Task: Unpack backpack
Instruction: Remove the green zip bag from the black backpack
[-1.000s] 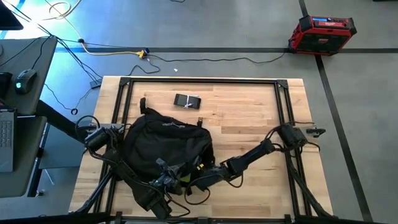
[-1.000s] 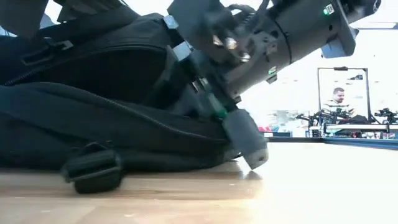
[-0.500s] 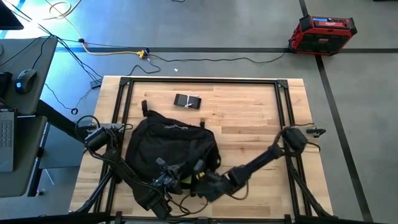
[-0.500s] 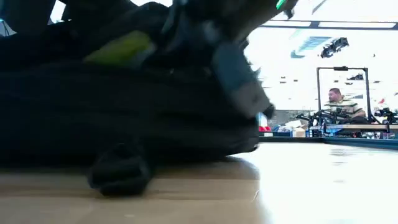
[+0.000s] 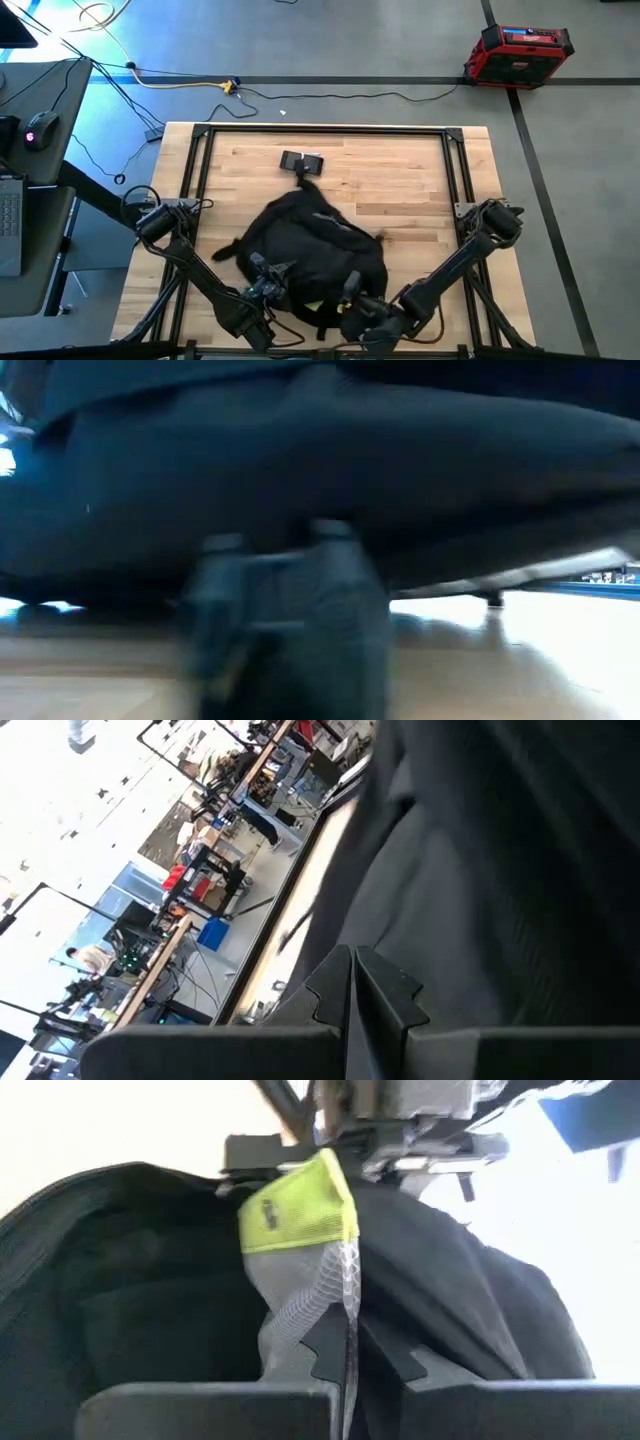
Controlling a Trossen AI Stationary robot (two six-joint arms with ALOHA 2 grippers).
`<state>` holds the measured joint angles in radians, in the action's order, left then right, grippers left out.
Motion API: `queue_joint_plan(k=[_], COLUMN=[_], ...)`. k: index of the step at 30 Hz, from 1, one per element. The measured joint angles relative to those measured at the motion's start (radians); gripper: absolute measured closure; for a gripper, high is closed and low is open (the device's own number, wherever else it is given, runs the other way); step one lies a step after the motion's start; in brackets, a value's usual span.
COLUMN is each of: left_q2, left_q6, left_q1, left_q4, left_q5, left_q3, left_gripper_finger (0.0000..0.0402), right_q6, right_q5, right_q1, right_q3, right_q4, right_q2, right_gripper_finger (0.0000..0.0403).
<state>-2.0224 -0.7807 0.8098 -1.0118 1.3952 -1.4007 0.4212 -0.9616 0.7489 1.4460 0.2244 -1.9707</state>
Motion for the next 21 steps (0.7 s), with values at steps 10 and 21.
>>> queue_joint_plan(k=[10, 21], left_q2=[0.000, 0.080], left_q6=[-0.027, -0.281], left_q1=[-0.010, -0.023], left_q4=[-0.051, -0.330], left_q5=[-0.119, -0.234], left_q3=[-0.017, -0.073], left_gripper_finger=[0.0389, 0.0289], right_q6=[-0.124, -0.279], right_q5=[0.049, 0.431], right_q1=[0.050, 0.111], right_q3=[0.025, 0.073], right_q4=[0.139, 0.249], right_q2=[0.010, 0.019], right_gripper_finger=[0.0403, 0.0403])
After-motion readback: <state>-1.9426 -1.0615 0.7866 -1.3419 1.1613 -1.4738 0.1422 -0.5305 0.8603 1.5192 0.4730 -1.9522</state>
